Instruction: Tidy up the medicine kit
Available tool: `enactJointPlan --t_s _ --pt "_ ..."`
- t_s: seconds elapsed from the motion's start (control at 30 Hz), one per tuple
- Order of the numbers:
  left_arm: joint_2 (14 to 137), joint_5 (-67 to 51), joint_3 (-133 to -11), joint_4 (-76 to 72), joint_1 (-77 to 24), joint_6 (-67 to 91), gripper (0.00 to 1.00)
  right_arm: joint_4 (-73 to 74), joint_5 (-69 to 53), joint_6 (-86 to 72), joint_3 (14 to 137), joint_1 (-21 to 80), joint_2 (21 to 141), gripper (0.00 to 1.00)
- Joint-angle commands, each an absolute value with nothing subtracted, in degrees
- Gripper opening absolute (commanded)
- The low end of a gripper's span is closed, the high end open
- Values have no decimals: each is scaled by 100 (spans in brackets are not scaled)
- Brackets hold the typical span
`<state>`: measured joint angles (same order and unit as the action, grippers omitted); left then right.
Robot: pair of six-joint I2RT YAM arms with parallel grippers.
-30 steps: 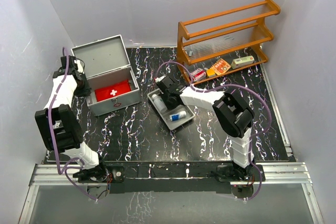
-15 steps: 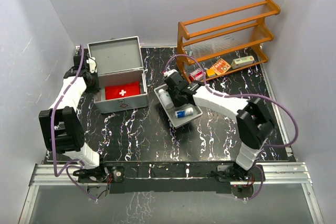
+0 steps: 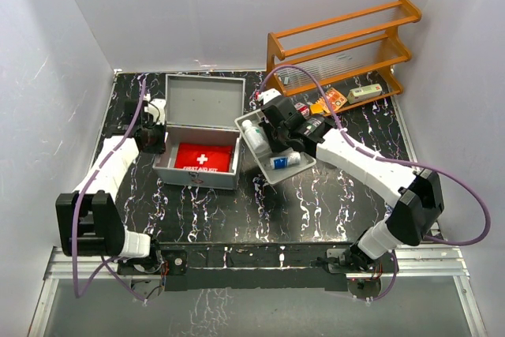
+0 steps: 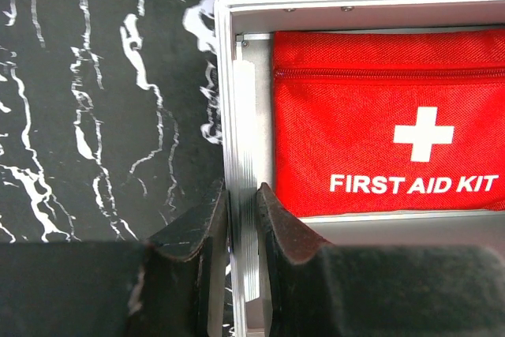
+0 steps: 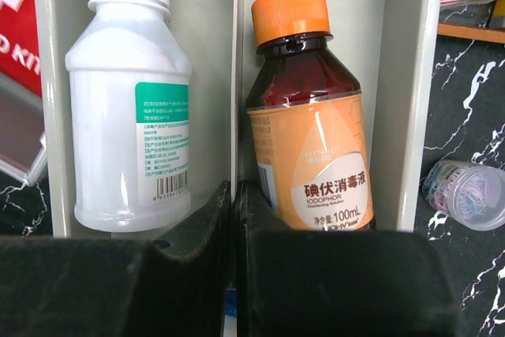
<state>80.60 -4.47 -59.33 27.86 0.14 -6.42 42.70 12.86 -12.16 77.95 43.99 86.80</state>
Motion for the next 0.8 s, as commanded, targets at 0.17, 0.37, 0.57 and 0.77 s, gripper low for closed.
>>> enactJointPlan --t_s 0.17,0.37,0.57,0.77 --pt "7038 -1037 -5145 2998 -484 -1435 2 4187 700 -1028 8740 4411 8172 0" --pt "6735 -1179 -4981 2986 -552 -1460 5 4253 496 -914 8985 4448 8117 0" --pt "6654 -957 -4997 2939 -571 -1179 23 4285 474 -805 9253 4577 8194 0" --pt "6545 -344 -5534 3107 -567 -568 48 4333 361 -679 9544 4819 8383 0"
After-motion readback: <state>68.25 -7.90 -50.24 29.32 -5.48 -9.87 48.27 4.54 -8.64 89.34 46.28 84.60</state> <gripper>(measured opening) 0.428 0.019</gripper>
